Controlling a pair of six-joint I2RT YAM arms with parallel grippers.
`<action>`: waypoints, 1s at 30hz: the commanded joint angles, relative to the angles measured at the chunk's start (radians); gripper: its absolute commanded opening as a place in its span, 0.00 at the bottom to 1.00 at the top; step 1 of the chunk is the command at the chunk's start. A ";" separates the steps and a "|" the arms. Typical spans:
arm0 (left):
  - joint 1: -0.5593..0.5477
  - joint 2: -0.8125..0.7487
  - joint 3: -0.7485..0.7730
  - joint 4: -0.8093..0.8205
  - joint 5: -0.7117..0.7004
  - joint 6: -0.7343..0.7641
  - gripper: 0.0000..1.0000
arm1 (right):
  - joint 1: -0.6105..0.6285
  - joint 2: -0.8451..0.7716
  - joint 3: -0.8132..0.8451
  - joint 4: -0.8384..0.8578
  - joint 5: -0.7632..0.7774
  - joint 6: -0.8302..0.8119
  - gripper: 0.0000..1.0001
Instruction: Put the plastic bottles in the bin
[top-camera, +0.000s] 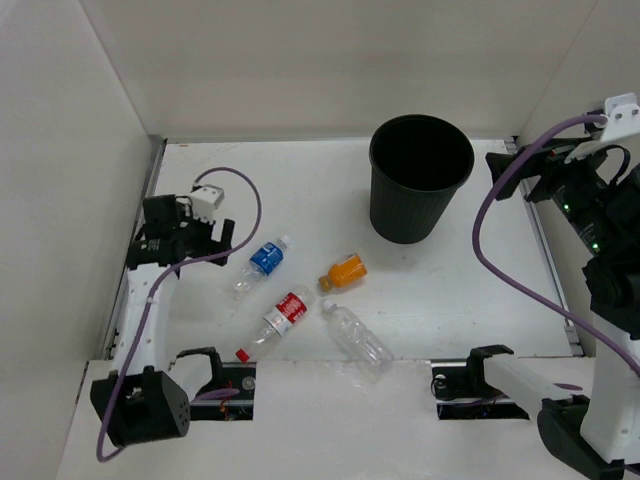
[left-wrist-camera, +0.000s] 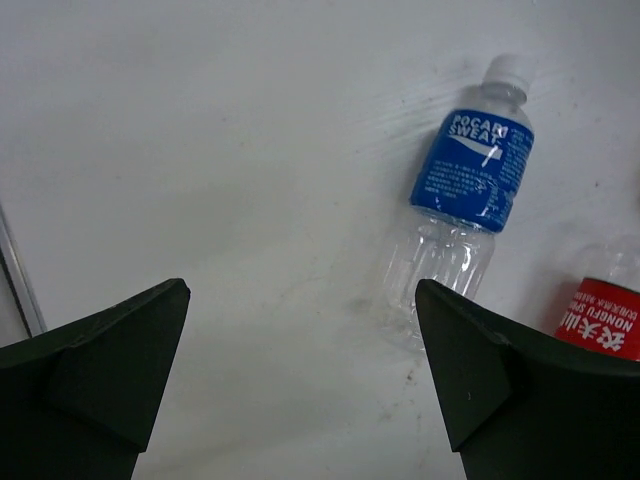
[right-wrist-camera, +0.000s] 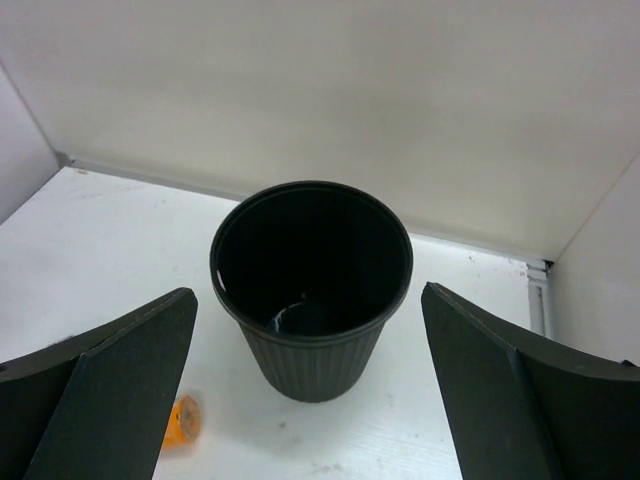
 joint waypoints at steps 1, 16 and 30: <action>-0.141 0.046 0.037 -0.056 -0.115 0.067 1.00 | -0.031 -0.009 0.060 -0.126 0.010 -0.028 1.00; -0.439 0.284 -0.125 0.070 -0.282 0.056 1.00 | -0.183 0.005 0.416 -0.288 -0.025 -0.031 1.00; -0.463 0.263 0.374 -0.009 -0.250 0.007 0.07 | -0.215 -0.017 0.124 -0.209 -0.022 -0.073 1.00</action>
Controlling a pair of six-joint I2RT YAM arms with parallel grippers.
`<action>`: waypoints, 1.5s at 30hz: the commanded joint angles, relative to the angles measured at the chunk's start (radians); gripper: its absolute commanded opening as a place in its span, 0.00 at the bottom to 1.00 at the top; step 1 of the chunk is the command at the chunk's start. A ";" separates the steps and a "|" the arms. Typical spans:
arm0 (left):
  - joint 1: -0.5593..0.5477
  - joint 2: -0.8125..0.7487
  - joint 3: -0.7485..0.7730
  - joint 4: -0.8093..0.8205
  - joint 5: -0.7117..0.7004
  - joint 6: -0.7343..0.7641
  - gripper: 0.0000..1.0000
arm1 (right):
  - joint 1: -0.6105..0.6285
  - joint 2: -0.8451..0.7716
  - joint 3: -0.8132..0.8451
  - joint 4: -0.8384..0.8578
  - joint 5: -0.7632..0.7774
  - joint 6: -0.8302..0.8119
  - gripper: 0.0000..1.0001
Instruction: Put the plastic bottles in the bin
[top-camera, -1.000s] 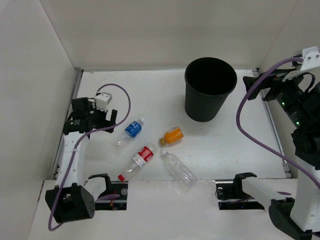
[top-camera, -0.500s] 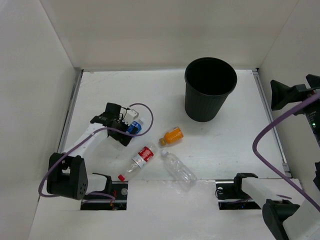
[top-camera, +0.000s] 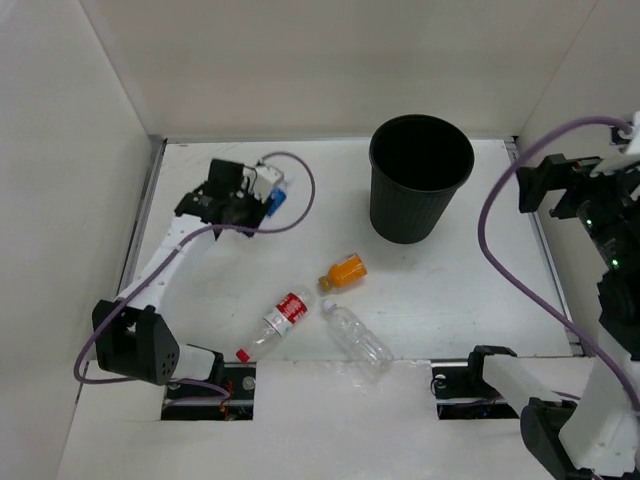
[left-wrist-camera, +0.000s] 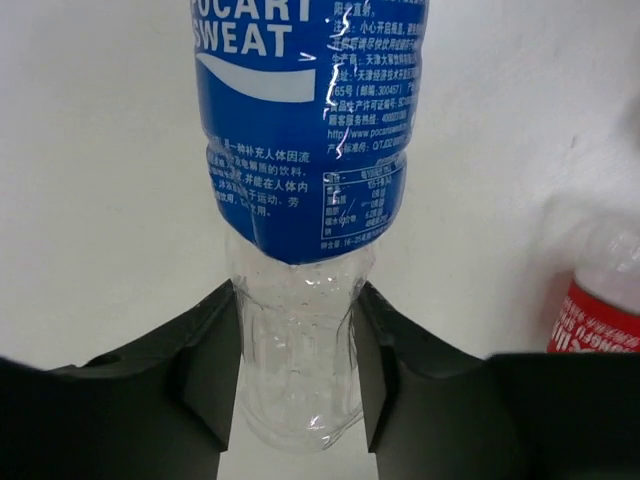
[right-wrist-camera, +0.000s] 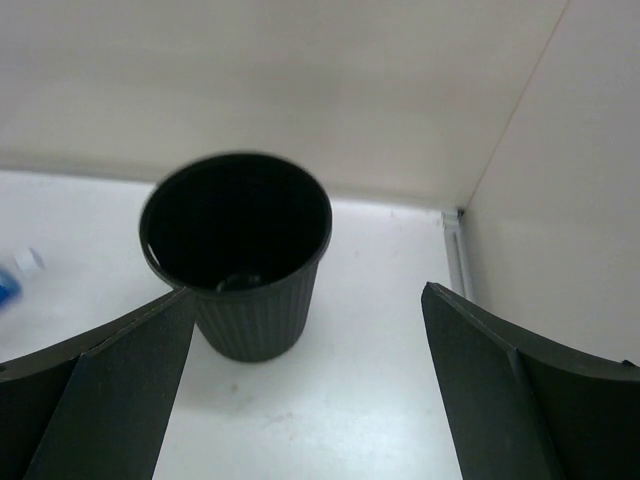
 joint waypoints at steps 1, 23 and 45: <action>0.003 -0.098 0.284 -0.008 0.041 -0.029 0.07 | 0.002 -0.006 -0.138 0.068 -0.001 -0.026 1.00; -0.435 0.431 1.134 0.208 0.277 -0.149 0.07 | -0.058 -0.046 -0.325 0.168 -0.133 0.075 1.00; -0.319 0.444 1.075 0.466 0.012 -0.183 1.00 | 0.296 -0.017 -0.592 0.014 -0.098 -0.237 1.00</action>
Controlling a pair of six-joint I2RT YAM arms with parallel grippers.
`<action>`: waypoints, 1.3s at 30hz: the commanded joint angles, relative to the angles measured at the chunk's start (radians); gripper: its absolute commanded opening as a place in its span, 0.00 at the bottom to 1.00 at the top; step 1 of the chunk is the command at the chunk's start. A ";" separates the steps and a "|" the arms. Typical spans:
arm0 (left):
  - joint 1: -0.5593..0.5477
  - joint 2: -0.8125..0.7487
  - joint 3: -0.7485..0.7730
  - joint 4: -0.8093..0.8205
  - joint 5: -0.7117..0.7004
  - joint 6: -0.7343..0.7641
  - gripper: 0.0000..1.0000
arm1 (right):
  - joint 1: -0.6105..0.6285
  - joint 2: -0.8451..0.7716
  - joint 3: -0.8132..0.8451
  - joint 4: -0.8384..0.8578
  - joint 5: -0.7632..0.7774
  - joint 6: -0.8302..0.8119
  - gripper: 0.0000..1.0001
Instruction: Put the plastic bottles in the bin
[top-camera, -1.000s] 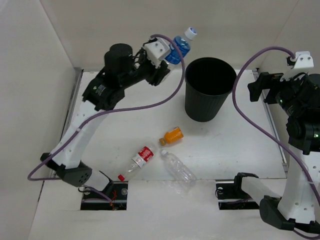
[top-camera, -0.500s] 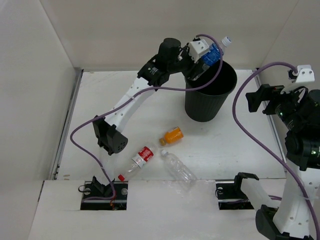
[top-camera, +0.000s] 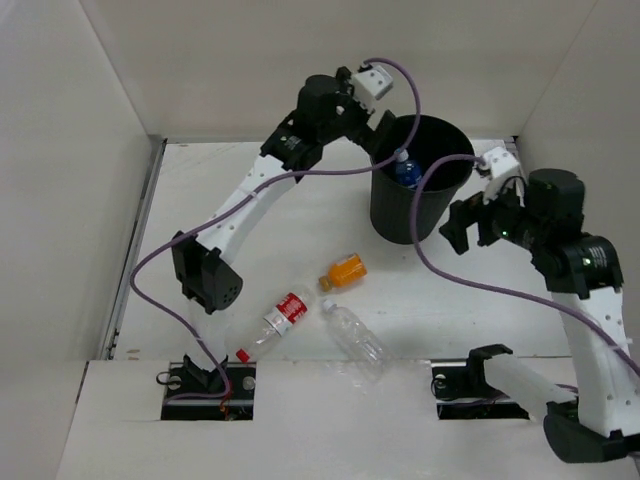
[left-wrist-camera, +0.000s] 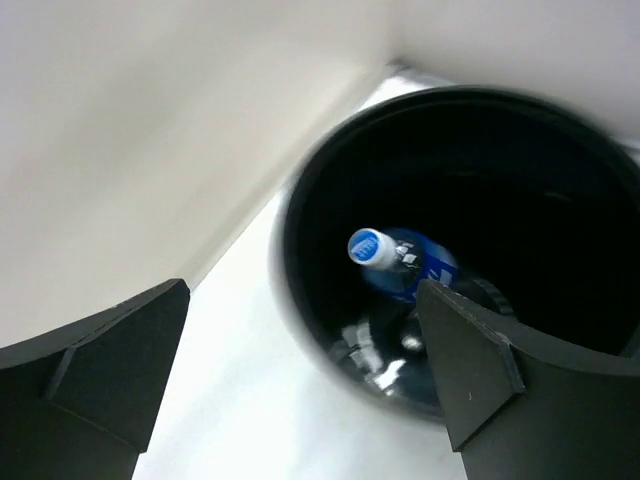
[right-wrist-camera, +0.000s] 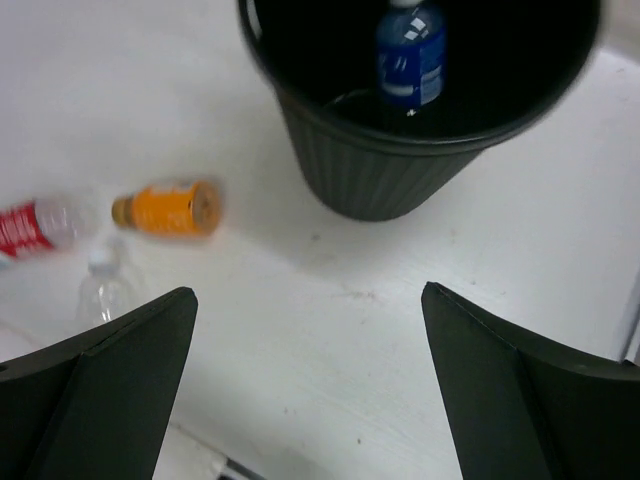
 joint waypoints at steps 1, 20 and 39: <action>0.086 -0.210 -0.056 0.114 -0.181 -0.002 1.00 | 0.130 0.049 -0.035 -0.025 0.091 -0.162 1.00; 0.735 -1.037 -0.814 -0.086 -0.160 0.368 1.00 | 0.789 0.388 -0.432 0.586 0.228 -0.797 1.00; 0.822 -1.272 -0.951 -0.172 -0.096 0.362 1.00 | 0.741 0.726 -0.367 0.552 0.107 -1.041 0.91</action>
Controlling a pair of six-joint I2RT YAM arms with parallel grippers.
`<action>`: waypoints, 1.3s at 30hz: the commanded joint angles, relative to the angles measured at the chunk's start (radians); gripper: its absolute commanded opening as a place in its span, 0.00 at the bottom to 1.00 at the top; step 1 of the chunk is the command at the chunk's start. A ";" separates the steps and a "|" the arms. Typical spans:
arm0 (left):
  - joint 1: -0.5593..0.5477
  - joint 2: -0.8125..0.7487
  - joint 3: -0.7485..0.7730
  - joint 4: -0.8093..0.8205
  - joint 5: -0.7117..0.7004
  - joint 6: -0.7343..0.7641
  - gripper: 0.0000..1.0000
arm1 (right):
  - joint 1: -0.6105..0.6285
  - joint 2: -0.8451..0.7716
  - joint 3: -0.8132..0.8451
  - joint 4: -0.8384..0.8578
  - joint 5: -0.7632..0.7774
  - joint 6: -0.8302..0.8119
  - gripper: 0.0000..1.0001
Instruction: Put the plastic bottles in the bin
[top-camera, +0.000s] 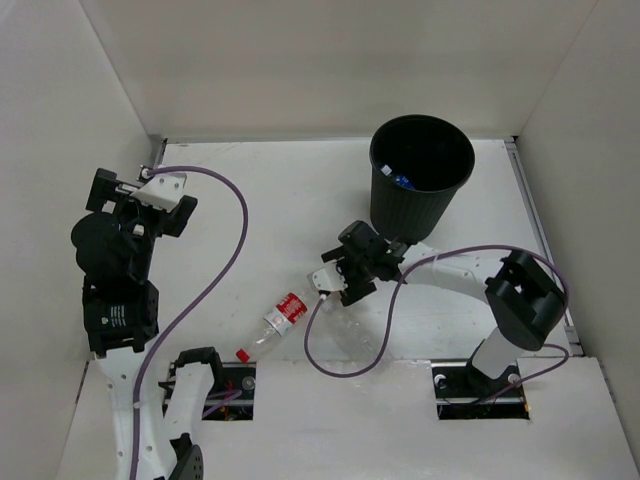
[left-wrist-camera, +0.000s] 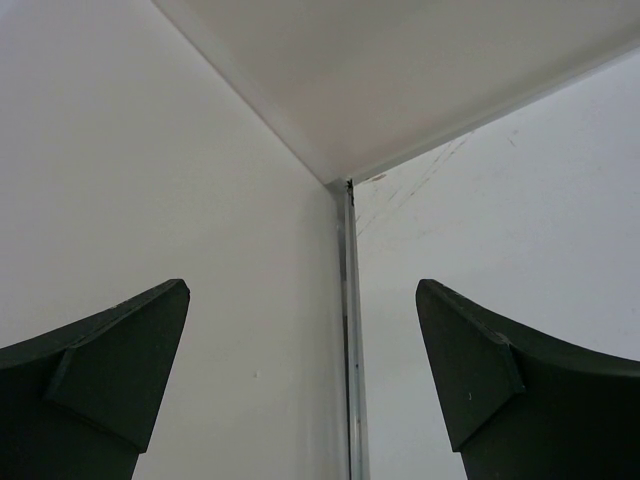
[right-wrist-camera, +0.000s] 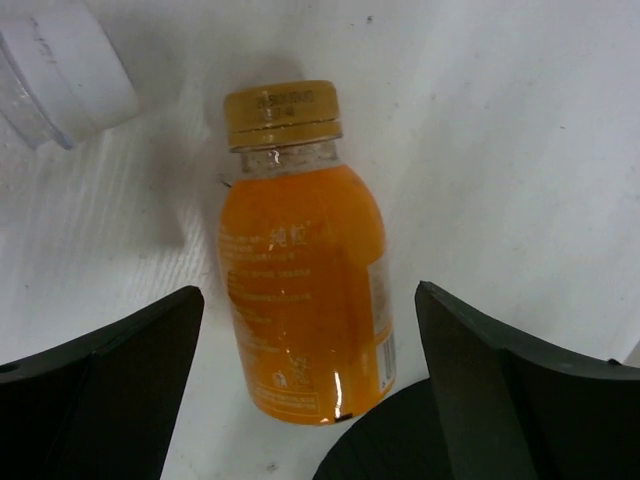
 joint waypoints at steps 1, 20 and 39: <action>0.009 0.001 -0.005 0.033 0.021 -0.009 1.00 | 0.004 0.023 0.046 -0.035 -0.044 0.001 0.85; 0.033 0.056 -0.194 0.096 0.106 -0.093 1.00 | -0.124 -0.101 0.732 0.013 0.247 0.398 0.00; -0.178 0.259 -0.068 -0.051 0.202 -0.056 1.00 | -0.493 -0.339 0.393 0.036 0.244 0.433 1.00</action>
